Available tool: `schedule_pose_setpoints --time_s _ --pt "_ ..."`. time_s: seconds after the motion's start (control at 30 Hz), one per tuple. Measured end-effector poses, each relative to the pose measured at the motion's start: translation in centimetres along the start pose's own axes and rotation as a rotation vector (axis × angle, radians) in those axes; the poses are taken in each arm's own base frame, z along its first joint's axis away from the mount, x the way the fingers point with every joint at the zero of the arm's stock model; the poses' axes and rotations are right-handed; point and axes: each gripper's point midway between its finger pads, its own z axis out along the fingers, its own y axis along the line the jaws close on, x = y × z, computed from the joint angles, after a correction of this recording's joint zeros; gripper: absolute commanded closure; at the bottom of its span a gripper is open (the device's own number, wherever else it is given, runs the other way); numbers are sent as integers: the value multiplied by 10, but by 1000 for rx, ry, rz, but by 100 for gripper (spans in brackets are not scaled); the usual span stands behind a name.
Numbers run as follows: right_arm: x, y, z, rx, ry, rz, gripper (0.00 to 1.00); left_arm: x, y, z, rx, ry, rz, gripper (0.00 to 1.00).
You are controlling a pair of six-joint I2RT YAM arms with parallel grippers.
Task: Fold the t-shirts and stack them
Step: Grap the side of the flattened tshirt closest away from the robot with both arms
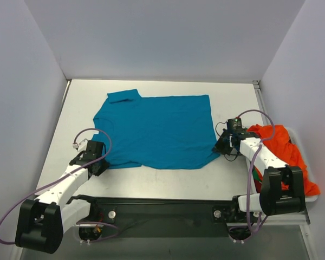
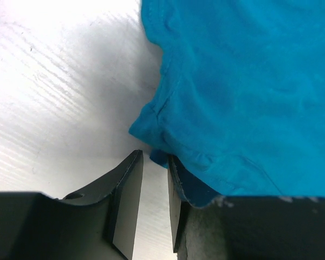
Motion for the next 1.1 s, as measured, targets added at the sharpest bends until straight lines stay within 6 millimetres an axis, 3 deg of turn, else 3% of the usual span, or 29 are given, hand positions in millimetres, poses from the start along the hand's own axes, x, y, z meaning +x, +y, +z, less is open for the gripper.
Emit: schedule_pose_setpoints --time_s 0.2,0.3,0.43,0.5,1.1 --pt "-1 1 0 -3 -3 -1 100 -5 -10 6 29 -22 2 67" --pt "-1 1 1 -2 -2 -1 100 -7 -14 8 41 -29 6 76" --pt "1 -1 3 4 6 0 100 -5 -17 8 51 -22 13 94" --pt "1 -1 3 6 8 0 100 -3 -18 5 59 -12 16 98" --pt "0 0 1 0 0 0 100 -8 -30 -60 237 -11 -11 99"
